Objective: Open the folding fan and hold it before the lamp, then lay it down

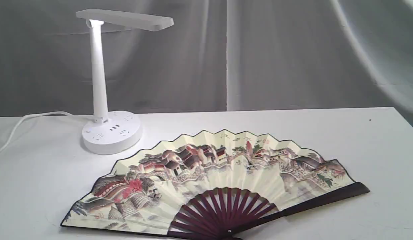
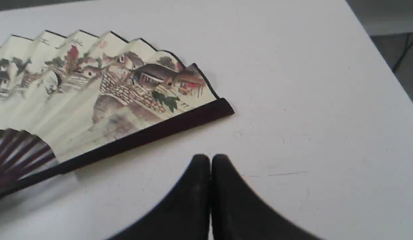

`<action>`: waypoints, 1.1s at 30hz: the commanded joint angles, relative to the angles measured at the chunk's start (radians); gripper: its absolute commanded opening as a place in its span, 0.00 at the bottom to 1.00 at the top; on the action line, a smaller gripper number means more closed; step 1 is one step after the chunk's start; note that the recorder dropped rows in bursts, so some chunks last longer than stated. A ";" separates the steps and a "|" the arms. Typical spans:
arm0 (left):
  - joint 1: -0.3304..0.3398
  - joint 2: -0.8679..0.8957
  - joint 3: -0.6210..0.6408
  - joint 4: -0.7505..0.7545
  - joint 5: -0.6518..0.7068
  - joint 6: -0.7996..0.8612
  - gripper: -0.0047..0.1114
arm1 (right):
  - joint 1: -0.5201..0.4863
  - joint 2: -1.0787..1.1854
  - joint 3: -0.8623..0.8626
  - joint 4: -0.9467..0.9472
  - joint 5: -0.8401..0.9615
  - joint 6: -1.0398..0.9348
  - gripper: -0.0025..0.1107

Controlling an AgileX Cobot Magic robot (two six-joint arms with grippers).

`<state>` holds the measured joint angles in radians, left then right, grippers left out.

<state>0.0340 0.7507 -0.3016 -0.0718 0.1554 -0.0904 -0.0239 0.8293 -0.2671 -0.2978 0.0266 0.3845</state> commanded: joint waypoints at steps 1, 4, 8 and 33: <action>-0.005 -0.143 0.062 0.003 -0.029 -0.013 0.04 | 0.004 -0.176 0.089 0.000 -0.027 -0.008 0.02; -0.005 -0.249 0.104 0.003 -0.059 -0.013 0.04 | 0.004 -0.311 0.148 0.000 -0.043 -0.002 0.02; -0.005 -0.383 0.137 0.003 -0.066 -0.013 0.04 | 0.004 -0.509 0.208 0.000 -0.041 0.012 0.02; 0.013 -0.751 0.262 0.028 -0.028 -0.013 0.04 | 0.002 -0.829 0.262 0.022 0.196 0.016 0.02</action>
<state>0.0461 0.0045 -0.0622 -0.0492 0.1419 -0.0957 -0.0239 0.0038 -0.0213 -0.2815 0.2070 0.3949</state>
